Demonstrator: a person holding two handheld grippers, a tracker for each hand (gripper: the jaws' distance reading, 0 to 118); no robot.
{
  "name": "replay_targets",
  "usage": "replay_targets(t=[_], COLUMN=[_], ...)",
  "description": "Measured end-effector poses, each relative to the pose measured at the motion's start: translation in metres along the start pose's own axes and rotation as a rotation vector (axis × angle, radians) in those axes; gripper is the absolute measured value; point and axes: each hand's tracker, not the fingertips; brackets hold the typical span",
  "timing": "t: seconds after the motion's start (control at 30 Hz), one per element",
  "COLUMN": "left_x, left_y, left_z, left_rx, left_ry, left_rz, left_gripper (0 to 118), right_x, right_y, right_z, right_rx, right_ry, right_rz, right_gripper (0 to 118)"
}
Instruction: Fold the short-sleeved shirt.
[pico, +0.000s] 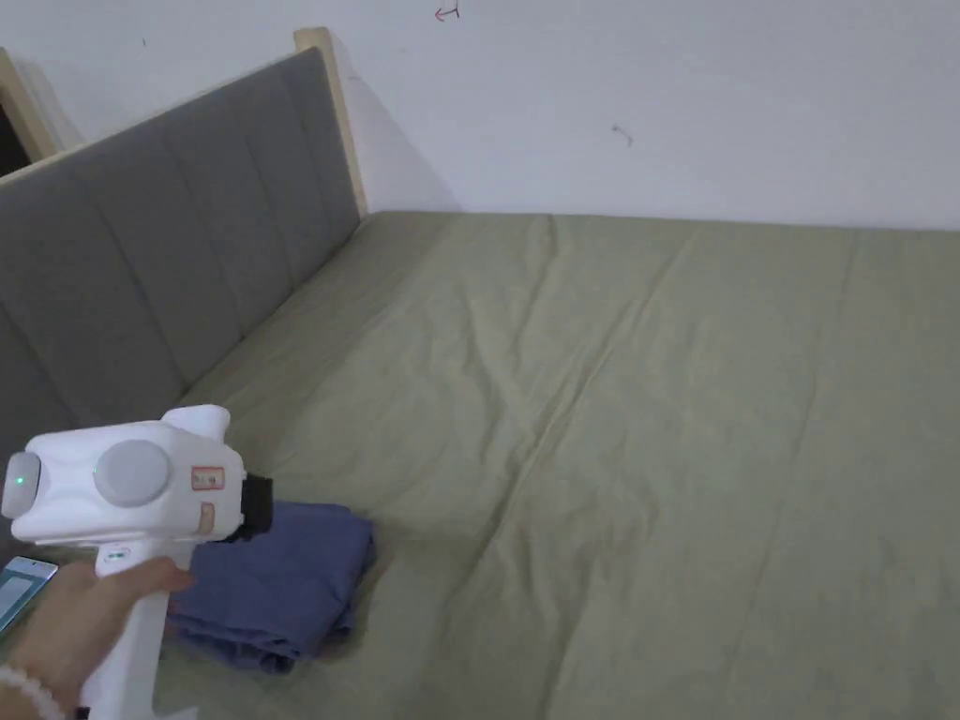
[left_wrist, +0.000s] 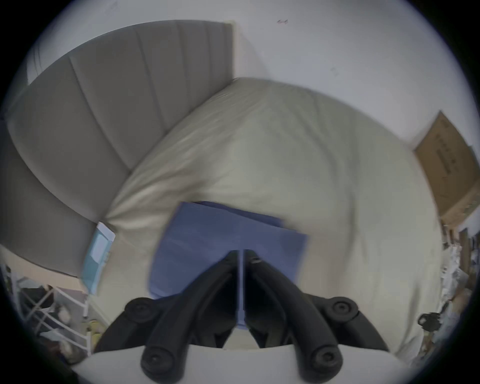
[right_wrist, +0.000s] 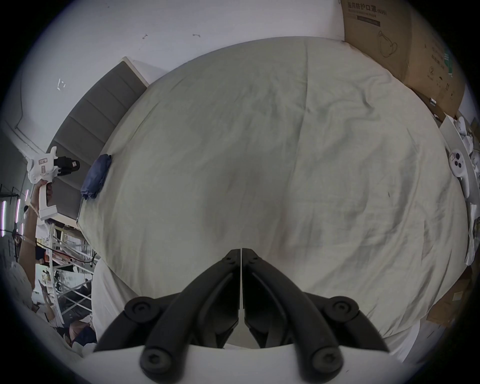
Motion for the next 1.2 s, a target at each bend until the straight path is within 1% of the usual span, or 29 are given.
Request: replay_targets(t=[0.03, 0.1, 0.13, 0.2, 0.23, 0.27, 0.3, 0.37, 0.4, 0.43, 0.5, 0.53, 0.6, 0.67, 0.7, 0.77, 0.83, 0.9, 0.93, 0.97, 1.03, 1.07, 1.1, 1.13, 1.17, 1.2], left_x=[0.015, 0.041, 0.056, 0.089, 0.104, 0.12, 0.135, 0.159, 0.168, 0.176, 0.193, 0.201, 0.217, 0.226, 0.23, 0.239, 0.249, 0.261, 0.266, 0.27, 0.277, 0.28, 0.281, 0.281, 0.281, 0.281], left_y=[-0.008, -0.021, -0.028, -0.042, -0.048, -0.052, -0.057, -0.066, -0.07, -0.073, -0.081, -0.086, -0.097, -0.104, -0.105, -0.11, -0.117, -0.125, -0.128, -0.13, -0.137, -0.14, -0.144, -0.148, -0.151, -0.153], left_z=[0.01, 0.022, 0.033, 0.054, 0.063, 0.073, 0.083, 0.099, 0.107, 0.113, 0.127, 0.136, 0.152, 0.162, 0.165, 0.176, 0.191, 0.207, 0.213, 0.219, 0.228, 0.231, 0.234, 0.236, 0.237, 0.238], left_rx=[0.014, 0.051, 0.07, 0.109, 0.132, 0.142, 0.178, 0.225, 0.253, 0.258, 0.292, 0.339, 0.411, 0.495, 0.497, 0.513, 0.566, 0.63, 0.648, 0.66, 0.663, 0.67, 0.675, 0.682, 0.689, 0.681], left_ry=[-0.033, -0.095, -0.113, -0.152, -0.155, -0.15, -0.153, -0.159, -0.165, -0.165, -0.154, -0.125, -0.067, -0.1, -0.093, -0.082, -0.088, -0.06, -0.05, -0.04, -0.023, -0.012, -0.015, -0.017, -0.023, -0.043], left_rz=[-0.017, -0.036, -0.013, -0.052, -0.062, -0.111, -0.119, -0.117, -0.083, -0.093, -0.122, -0.143, -0.146, -0.136, -0.127, -0.095, -0.138, -0.189, -0.195, -0.209, -0.223, -0.216, -0.209, -0.196, -0.189, -0.182], left_gripper=[0, 0, 0, 0, 0, 0, 0, 0, 0, 0, 0, 0, 0, 0, 0, 0, 0, 0, 0, 0, 0, 1, 9, 24, 60, 88], right_x=[-0.002, -0.003, -0.003, -0.004, -0.004, 0.002, 0.003, 0.001, 0.0, -0.002, -0.007, -0.011, -0.022, -0.031, -0.036, -0.047, -0.054, -0.063, -0.069, -0.071, -0.07, -0.071, -0.072, -0.073, -0.073, -0.075], right_y=[-0.001, -0.002, -0.003, -0.005, -0.005, -0.005, -0.004, -0.002, 0.0, 0.002, 0.006, 0.007, 0.013, 0.018, 0.02, 0.024, 0.026, 0.024, 0.024, 0.022, 0.017, 0.012, 0.008, 0.006, 0.004, 0.002], right_z=[0.002, 0.007, 0.01, 0.018, 0.022, 0.026, 0.032, 0.045, 0.051, 0.058, 0.075, 0.084, 0.102, 0.118, 0.125, 0.143, 0.153, 0.162, 0.167, 0.171, 0.18, 0.183, 0.186, 0.188, 0.19, 0.191], right_rx=[0.004, 0.017, 0.025, 0.043, 0.054, 0.07, 0.091, 0.14, 0.162, 0.188, 0.246, 0.289, 0.361, 0.442, 0.469, 0.55, 0.636, 0.718, 0.752, 0.778, 0.798, 0.829, 0.838, 0.846, 0.851, 0.854], right_ry=[0.003, 0.015, 0.018, 0.027, 0.031, 0.037, 0.036, 0.042, 0.044, 0.038, 0.008, -0.026, -0.077, -0.077, -0.072, -0.061, -0.135, -0.215, -0.234, -0.234, -0.198, -0.192, -0.203, -0.213, -0.227, -0.236], right_rz=[0.001, 0.004, 0.002, -0.005, -0.008, -0.005, -0.005, -0.004, -0.007, -0.006, 0.024, 0.061, 0.1, 0.111, 0.111, 0.138, 0.186, 0.227, 0.229, 0.213, 0.186, 0.17, 0.176, 0.182, 0.195, 0.201], right_gripper=[2, 2, 2, 2, 2, 2, 2, 2, 2, 2, 2, 2, 2, 2, 2, 2, 2, 2, 2, 2, 4, 12, 23, 39, 65, 83])
